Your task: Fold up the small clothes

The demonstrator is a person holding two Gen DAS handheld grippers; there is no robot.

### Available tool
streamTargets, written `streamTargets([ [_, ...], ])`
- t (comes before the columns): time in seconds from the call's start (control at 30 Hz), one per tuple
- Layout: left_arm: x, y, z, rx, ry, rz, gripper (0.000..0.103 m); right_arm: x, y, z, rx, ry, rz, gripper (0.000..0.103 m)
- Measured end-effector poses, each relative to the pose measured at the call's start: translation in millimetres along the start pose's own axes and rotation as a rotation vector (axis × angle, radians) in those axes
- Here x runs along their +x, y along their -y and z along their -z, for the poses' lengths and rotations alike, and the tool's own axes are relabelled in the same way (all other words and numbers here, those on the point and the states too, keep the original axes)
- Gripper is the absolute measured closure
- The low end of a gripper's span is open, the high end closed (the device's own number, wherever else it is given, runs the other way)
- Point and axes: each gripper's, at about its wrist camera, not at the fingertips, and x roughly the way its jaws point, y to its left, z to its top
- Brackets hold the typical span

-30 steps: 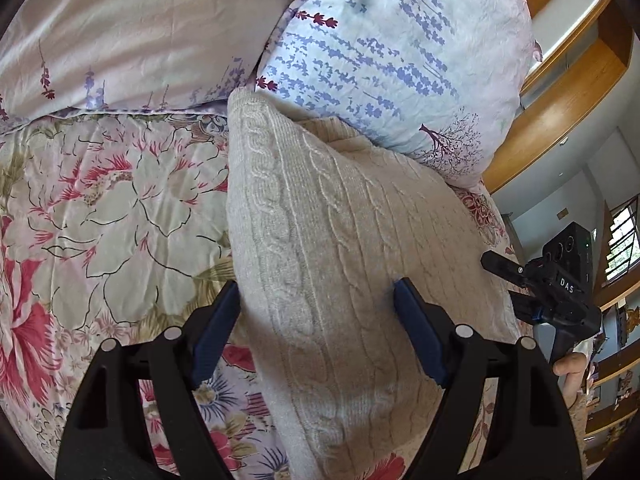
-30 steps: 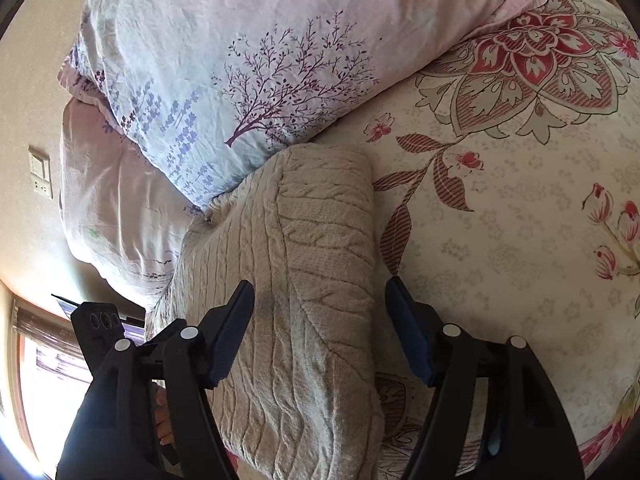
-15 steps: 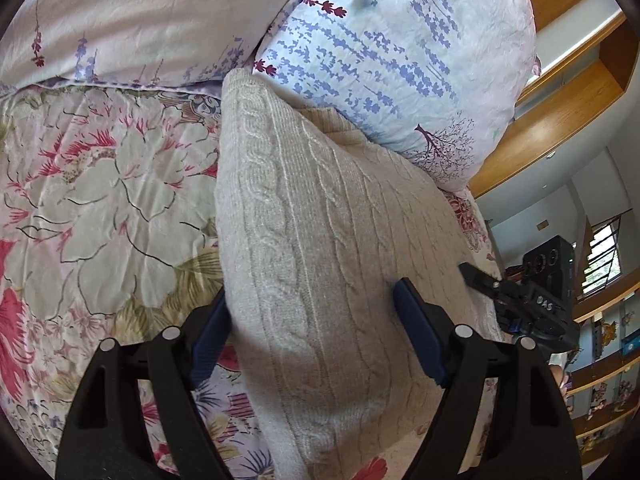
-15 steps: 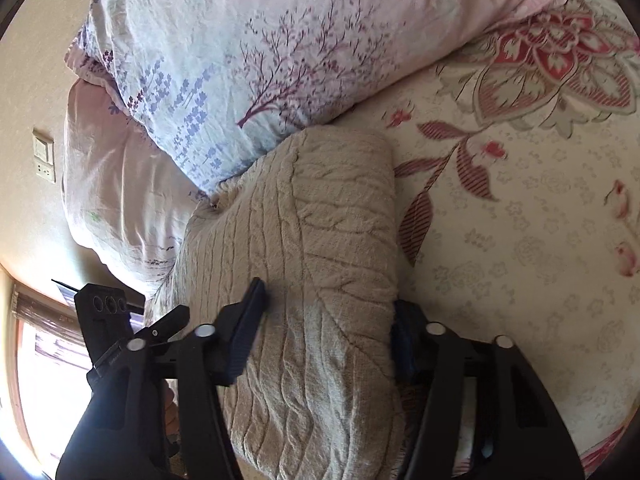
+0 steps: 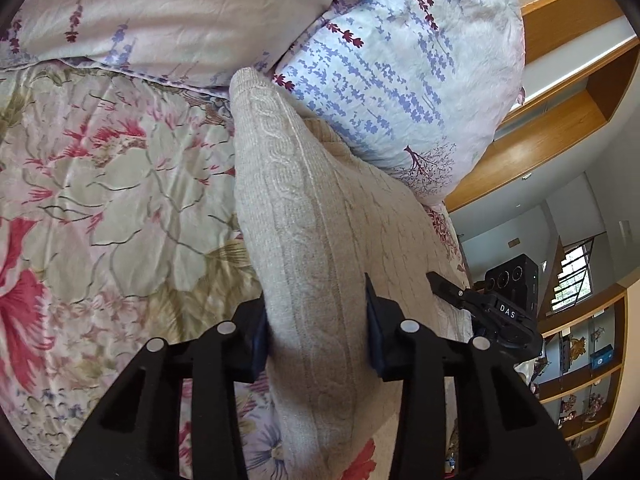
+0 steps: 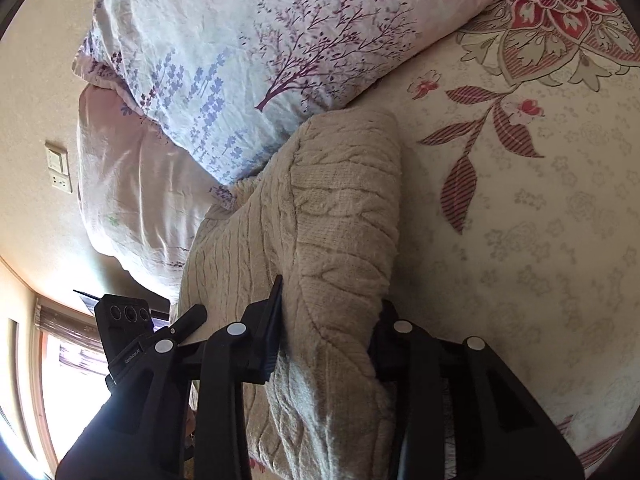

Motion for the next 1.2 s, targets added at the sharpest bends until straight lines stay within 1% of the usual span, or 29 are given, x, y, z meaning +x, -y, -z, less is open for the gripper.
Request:
streamTargets([
  [0.1,-30,-15,5,-0.001,-0.003,-0.027,0.064,20,-22,11,-0.046,-0.052,-0.023,0.07],
  [0.2,-64,-35,6,0.02,0.004,-0.076,0.064,48,-50,25,-0.116,-0.115,-0.046,0.07],
  [0.27,-81,-51,6,0.024,0.009,-0.113,0.062,66,-68,35,-0.177,-0.152,-0.042,0.07],
  [0.33,-85,-70,10,-0.009,0.013,-0.127,0.056,76,-80,41,-0.232,-0.155,-0.007,0.061],
  [0.37,-88,-75,13,-0.019,0.02,-0.118,0.055,76,-82,41,-0.241,-0.149,0.002,0.057],
  [0.4,-93,-75,15,-0.01,0.038,-0.114,0.055,74,-81,39,-0.229,-0.146,-0.003,0.051],
  [0.47,-108,-65,18,0.05,0.101,-0.158,0.054,65,-72,34,-0.182,-0.134,-0.037,0.047],
  [0.5,-117,-57,20,0.086,0.148,-0.175,0.054,60,-68,30,-0.165,-0.113,-0.041,0.047],
  [0.57,-129,-38,23,0.15,0.216,-0.171,0.051,52,-60,22,-0.127,-0.074,-0.044,0.047],
  [0.63,-134,-18,29,0.22,0.247,-0.155,0.045,48,-55,14,-0.089,-0.042,-0.055,0.047],
  [0.67,-131,-8,32,0.252,0.247,-0.155,0.043,48,-53,11,-0.08,-0.027,-0.054,0.048],
  [0.7,-126,1,34,0.283,0.237,-0.157,0.042,48,-52,9,-0.082,-0.02,-0.049,0.065],
  [0.77,-112,14,38,0.328,0.201,-0.163,0.041,53,-60,10,-0.137,-0.014,-0.027,0.083],
  [0.8,-105,17,39,0.345,0.185,-0.175,0.041,50,-68,11,-0.195,0.013,-0.001,0.093],
  [0.87,-91,20,41,0.367,0.16,-0.199,0.041,45,-88,15,-0.312,0.086,0.071,0.093],
  [0.9,-86,20,43,0.369,0.149,-0.208,0.041,40,-93,15,-0.346,0.116,0.107,0.094],
  [0.97,-79,18,47,0.368,0.133,-0.197,0.041,35,-96,11,-0.376,0.154,0.179,0.094],
  [1.03,-77,17,49,0.379,0.134,-0.203,0.041,40,-92,7,-0.383,0.137,0.244,0.094],
  [1.1,-71,18,50,0.389,0.125,-0.221,0.041,56,-86,6,-0.387,0.092,0.32,0.094],
  [1.17,-65,17,51,0.394,0.116,-0.246,0.041,71,-80,9,-0.389,0.057,0.365,0.093],
  [1.2,-63,17,52,0.405,0.121,-0.261,0.041,71,-82,9,-0.405,0.066,0.379,0.093],
])
